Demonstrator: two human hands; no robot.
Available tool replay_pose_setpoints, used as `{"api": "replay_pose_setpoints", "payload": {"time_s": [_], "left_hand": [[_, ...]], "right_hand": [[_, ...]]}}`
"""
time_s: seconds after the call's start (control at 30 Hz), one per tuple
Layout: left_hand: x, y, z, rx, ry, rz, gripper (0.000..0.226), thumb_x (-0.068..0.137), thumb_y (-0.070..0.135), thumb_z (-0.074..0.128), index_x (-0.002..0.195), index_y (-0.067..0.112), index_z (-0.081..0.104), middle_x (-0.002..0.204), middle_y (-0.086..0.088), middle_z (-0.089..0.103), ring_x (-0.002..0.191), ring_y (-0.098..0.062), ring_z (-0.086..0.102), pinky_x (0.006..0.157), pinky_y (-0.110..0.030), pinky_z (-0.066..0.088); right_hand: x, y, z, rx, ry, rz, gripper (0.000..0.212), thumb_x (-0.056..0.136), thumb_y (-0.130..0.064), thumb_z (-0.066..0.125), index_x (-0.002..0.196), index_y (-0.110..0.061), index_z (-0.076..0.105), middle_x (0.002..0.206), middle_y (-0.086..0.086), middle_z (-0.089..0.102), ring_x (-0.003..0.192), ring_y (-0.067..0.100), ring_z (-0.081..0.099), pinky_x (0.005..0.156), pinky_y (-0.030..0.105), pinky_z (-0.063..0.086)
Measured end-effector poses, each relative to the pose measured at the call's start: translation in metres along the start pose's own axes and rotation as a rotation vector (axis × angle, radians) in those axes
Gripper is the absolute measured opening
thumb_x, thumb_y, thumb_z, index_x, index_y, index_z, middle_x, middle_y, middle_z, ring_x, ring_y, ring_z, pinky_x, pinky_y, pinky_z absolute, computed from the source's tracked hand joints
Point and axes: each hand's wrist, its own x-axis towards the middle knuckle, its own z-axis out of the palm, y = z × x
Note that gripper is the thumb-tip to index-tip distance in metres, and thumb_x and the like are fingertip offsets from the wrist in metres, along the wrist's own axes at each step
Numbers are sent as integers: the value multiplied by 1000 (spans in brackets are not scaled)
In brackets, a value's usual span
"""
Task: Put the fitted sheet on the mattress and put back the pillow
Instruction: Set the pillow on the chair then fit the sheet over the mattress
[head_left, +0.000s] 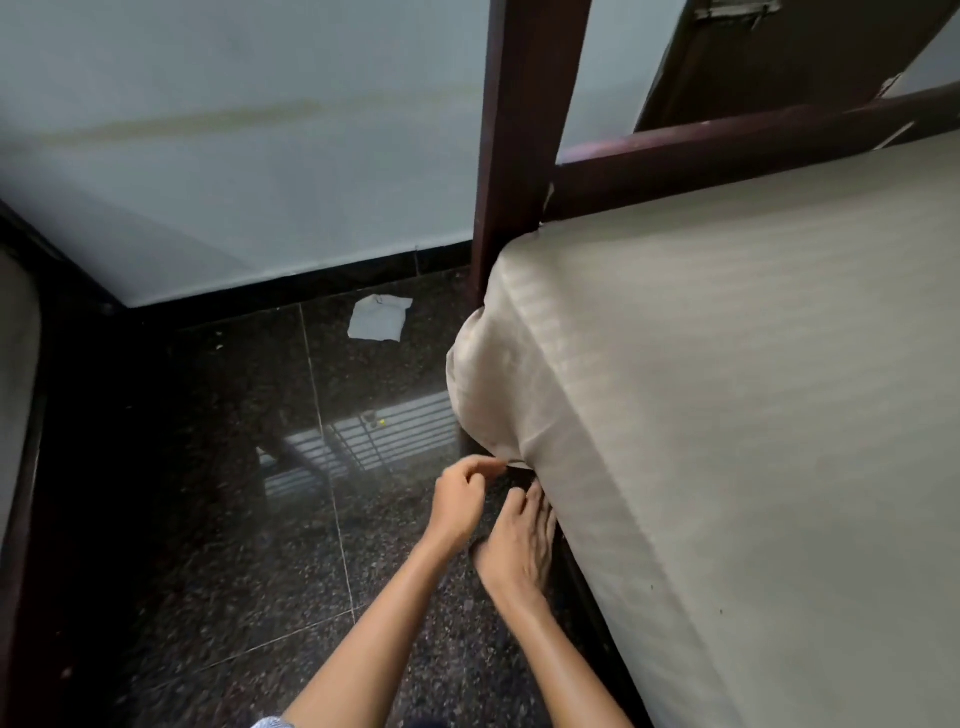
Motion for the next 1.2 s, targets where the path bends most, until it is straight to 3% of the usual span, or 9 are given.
{"api": "replay_pose_setpoints", "payload": {"time_s": [0.1,0.17,0.27,0.37,0.5,0.7,0.9,1.03,1.2], "left_hand": [[1,2,-4,307,-67,165,47,85,0,38,122,18,61,132,2,57,124,-14,49,107,-29,37],[4,6,-11,527,-118,340,50,87,19,34,133,24,52,145,8,42,130,-15,39,107,-27,33],[18,10,-20,711,-182,433,51,90,27,32,139,29,43,151,11,31,129,-21,34,100,-30,39],[29,14,-22,893,-208,476,57,88,17,40,143,34,35,154,9,23,134,-29,28,90,-39,45],[32,17,-11,997,-183,389,56,97,20,33,148,36,16,158,12,9,144,-28,10,77,-39,41],[61,46,7,1080,-165,367,41,98,10,33,137,21,42,144,1,36,111,-35,43,58,-36,37],[67,52,-17,1187,-330,488,48,97,10,36,143,23,35,140,-3,39,101,-34,54,58,-37,35],[76,46,-52,1095,-352,739,52,88,9,44,137,26,45,146,6,42,104,-29,63,63,-39,50],[62,23,-74,608,15,364,48,86,5,48,128,26,57,135,10,55,120,-10,54,96,-28,45]], "right_hand": [[8,-6,7,-39,19,27,43,48,-18,80,85,-13,60,113,27,61,104,41,61,99,47,30],[18,-11,12,-64,41,21,18,68,-22,58,80,-12,68,108,28,63,101,41,62,97,50,26],[27,-29,-7,13,-46,108,35,82,-23,40,92,-14,72,128,32,51,123,44,48,105,51,13],[33,-32,-4,-26,-60,205,42,98,-25,31,139,-23,41,157,21,2,145,35,-2,114,48,-7],[33,-27,-8,-82,-72,208,49,102,-21,24,149,-12,18,158,17,-7,146,30,-8,116,44,-6],[26,-14,-15,-143,-140,51,61,86,-30,60,140,-20,33,155,20,-1,145,35,7,118,40,8],[-10,-33,-29,-117,-368,-201,77,88,-33,55,150,-21,13,152,17,-29,142,33,-24,118,40,-3],[1,-36,-66,-187,-386,-218,73,89,-34,50,150,-27,10,155,16,-21,144,31,-18,118,39,-3],[27,-61,-143,-242,-274,-541,39,92,-25,43,128,-16,54,142,6,45,133,21,38,108,29,28]]}}
